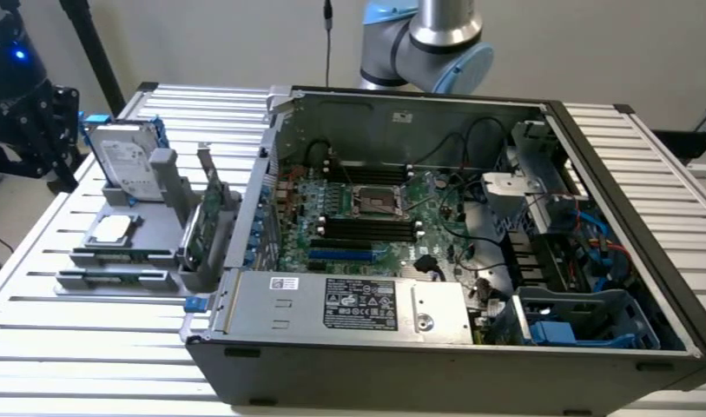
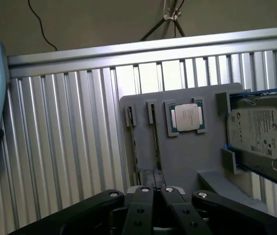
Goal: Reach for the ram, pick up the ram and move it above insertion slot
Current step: 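Pick up the ram and move it above insertion slot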
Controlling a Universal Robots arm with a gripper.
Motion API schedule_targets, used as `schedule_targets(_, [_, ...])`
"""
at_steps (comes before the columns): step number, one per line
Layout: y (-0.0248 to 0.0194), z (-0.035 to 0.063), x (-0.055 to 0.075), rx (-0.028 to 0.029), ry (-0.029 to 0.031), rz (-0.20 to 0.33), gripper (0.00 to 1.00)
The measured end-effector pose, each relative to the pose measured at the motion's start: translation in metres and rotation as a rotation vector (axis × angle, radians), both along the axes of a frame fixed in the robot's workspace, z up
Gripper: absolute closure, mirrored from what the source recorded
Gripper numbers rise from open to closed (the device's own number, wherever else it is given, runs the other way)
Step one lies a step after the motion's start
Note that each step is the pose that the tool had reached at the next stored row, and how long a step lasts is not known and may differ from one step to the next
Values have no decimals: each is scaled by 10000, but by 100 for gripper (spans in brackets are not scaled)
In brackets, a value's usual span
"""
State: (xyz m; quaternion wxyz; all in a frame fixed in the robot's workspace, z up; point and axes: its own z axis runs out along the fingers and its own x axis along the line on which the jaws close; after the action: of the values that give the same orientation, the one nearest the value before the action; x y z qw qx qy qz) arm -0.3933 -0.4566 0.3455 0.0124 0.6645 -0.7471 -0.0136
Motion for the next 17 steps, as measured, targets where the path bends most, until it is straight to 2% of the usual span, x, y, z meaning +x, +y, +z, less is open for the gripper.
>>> schedule_targets(4, [13, -1, 5, 2, -2, 242, 89])
schedule_targets(10, [14, -2, 5, 2, -1, 1278, 89])
schedule_targets(15, [15, -3, 5, 2, -2, 1330, 89])
schedule_targets(17, [15, -3, 5, 2, -2, 1330, 83])
